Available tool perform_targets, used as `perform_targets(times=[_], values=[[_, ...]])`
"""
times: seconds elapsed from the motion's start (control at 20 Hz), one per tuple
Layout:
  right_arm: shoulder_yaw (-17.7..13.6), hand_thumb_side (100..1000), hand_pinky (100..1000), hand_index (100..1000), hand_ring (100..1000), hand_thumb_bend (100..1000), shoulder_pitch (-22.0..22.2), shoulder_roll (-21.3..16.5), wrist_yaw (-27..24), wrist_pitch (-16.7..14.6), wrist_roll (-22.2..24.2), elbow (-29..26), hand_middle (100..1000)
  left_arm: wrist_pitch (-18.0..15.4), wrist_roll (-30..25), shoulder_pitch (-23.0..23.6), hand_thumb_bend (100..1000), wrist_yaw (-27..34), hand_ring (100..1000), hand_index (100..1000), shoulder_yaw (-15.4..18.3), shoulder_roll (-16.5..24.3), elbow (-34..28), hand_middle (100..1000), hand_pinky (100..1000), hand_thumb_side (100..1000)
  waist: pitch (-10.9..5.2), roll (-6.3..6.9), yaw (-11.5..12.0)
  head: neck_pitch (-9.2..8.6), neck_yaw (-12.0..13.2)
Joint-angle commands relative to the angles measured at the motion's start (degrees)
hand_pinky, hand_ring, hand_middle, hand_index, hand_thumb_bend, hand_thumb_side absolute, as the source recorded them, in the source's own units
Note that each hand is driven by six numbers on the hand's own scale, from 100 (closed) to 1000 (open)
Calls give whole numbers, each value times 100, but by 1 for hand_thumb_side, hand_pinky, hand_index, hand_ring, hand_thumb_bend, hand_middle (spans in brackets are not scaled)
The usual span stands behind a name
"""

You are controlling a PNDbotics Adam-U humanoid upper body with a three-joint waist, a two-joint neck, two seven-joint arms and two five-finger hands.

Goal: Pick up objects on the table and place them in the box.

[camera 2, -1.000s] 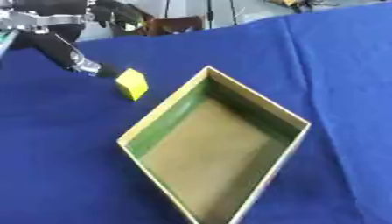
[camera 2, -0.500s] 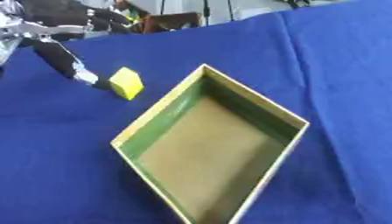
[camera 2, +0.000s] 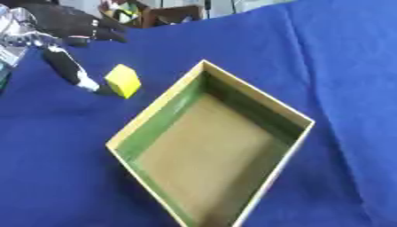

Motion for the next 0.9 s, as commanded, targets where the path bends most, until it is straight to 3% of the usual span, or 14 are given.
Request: perform_targets(times=[0.05, 0.5, 0.9], values=[[-61, 642, 514, 705, 579, 272, -53, -72, 18, 22, -33, -125, 545, -863, -766, -128, 654, -215, 898, 1000, -9, 98, 102, 1000, 779, 766, -92, -22, -21, -88, 33], [-49, 642, 513, 701, 579, 276, -116, -54, 22, 52, -93, -125, 542, -862, -653, -199, 589, -644, 891, 1000, 55, -71, 634, 1000, 767, 704, 8, 8, -154, -206, 118], [-49, 640, 511, 696, 578, 277, -122, -36, 25, 94, -156, -125, 538, -806, -636, -251, 430, -951, 877, 1000, 135, -114, 940, 992, 750, 572, 88, 46, -215, -262, 157]])
